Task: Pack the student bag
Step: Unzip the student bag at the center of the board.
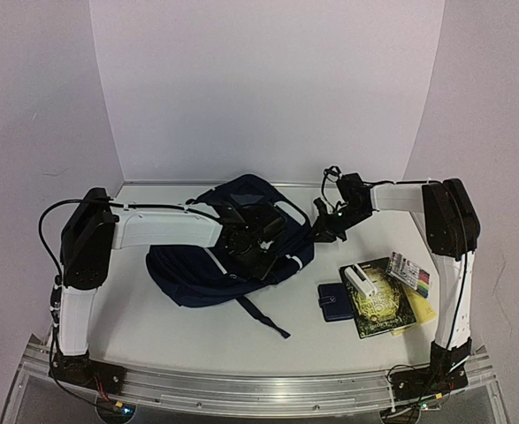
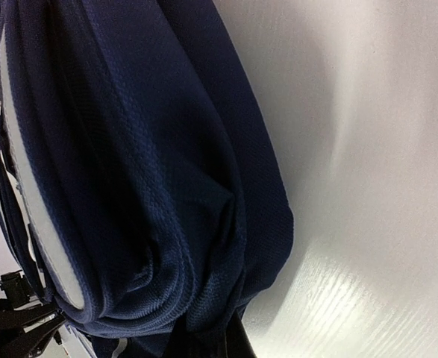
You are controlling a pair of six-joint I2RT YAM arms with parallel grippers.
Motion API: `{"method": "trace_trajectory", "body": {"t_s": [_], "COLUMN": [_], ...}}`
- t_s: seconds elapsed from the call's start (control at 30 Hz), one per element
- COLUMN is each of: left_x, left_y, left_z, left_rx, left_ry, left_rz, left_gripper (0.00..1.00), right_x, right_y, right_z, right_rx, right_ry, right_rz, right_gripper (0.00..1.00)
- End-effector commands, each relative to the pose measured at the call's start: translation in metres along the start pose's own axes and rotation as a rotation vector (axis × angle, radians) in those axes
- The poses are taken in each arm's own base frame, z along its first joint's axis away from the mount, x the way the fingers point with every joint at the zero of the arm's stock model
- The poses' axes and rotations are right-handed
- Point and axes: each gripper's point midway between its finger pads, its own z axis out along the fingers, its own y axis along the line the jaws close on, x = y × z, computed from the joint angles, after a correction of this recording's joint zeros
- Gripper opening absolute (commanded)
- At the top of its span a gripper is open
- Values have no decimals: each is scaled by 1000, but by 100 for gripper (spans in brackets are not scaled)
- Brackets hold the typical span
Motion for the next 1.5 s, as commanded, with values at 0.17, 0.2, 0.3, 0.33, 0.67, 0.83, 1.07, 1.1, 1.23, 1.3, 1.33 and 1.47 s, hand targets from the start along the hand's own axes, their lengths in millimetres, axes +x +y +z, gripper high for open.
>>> {"method": "trace_trajectory", "body": {"t_s": [0.17,0.2,0.3,0.33,0.67,0.83,1.07,1.1,1.23,1.3,1.33,1.47], "left_x": [38,38,40,42,44,46,49,49,51,55,56,64], "left_y": [1,1,0,0,13,12,17,18,20,22,22,23], "left_z": [-6,-2,5,6,11,15,13,13,10,8,7,3], "left_rx": [62,72,97,102,119,136,140,139,131,127,127,134], "left_ry": [108,113,124,130,143,154,162,164,165,171,174,186], "left_rz": [-8,-13,-27,-30,-80,-91,-101,-101,-101,-100,-100,-105], "left_gripper": [0,0,3,4,10,15,17,15,9,7,6,3], "right_x": [-38,-38,-37,-37,-36,-37,-36,-35,-35,-36,-36,-37], "right_y": [-4,-2,-1,0,1,2,2,2,2,1,2,1], "right_z": [-23,-24,-26,-27,-26,-27,-27,-27,-27,-28,-27,-28], "right_rx": [45,42,40,40,32,31,32,31,33,34,35,39], "right_ry": [-124,-123,-124,-125,-120,-123,-122,-122,-122,-123,-124,-126], "right_rz": [-40,-41,-45,-46,-46,-50,-52,-53,-53,-53,-55,-57], "right_gripper": [0,0,0,0,0,0,0,0,0,0,0,0]}}
